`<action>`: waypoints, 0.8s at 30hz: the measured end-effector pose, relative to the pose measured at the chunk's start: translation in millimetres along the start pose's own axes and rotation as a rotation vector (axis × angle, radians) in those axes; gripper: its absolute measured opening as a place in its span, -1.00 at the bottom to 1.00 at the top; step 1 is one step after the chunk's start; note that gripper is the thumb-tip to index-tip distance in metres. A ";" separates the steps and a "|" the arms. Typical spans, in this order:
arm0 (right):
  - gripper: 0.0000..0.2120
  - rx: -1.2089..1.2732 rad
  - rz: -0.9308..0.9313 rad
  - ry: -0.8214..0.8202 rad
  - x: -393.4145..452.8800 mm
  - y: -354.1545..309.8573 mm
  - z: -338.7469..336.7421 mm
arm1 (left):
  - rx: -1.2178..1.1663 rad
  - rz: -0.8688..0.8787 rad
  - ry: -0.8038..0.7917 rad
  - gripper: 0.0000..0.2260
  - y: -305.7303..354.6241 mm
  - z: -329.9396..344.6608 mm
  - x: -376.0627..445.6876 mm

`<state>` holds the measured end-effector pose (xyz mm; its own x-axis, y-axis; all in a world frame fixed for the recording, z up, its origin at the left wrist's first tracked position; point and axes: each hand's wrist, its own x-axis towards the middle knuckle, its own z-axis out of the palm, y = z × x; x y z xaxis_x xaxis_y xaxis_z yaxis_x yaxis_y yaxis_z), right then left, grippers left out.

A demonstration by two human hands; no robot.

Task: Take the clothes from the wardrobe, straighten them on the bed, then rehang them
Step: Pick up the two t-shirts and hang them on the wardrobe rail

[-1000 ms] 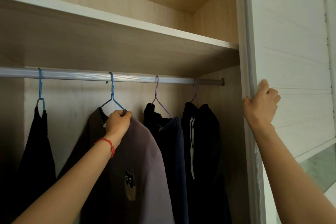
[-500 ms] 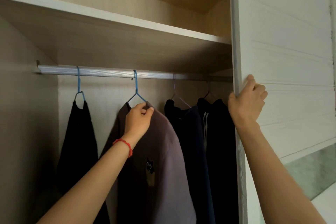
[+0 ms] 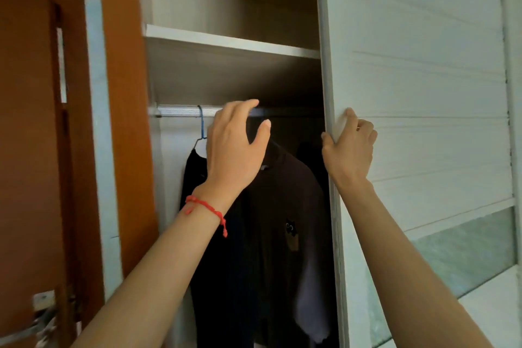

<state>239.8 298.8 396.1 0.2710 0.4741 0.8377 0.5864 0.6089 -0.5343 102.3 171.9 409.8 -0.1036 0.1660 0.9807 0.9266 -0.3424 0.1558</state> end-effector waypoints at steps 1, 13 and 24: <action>-0.44 0.013 -0.015 -0.002 -8.0 -10.3 0.2 | 0.029 0.042 0.024 -0.65 -1.1 -15.4 0.3; -0.47 0.177 -0.203 0.021 -77.5 -105.3 17.7 | -0.125 -0.147 0.174 -0.51 -66.7 -114.8 0.3; -0.59 0.648 -0.341 0.116 -107.0 -145.9 54.6 | -0.441 -0.269 0.124 -0.58 -82.1 -109.5 -3.7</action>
<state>83.6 194.0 378.3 0.2542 0.1429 0.9565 0.0942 0.9807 -0.1715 -13.0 98.1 406.3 -0.3836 0.2002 0.9015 0.6236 -0.6639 0.4128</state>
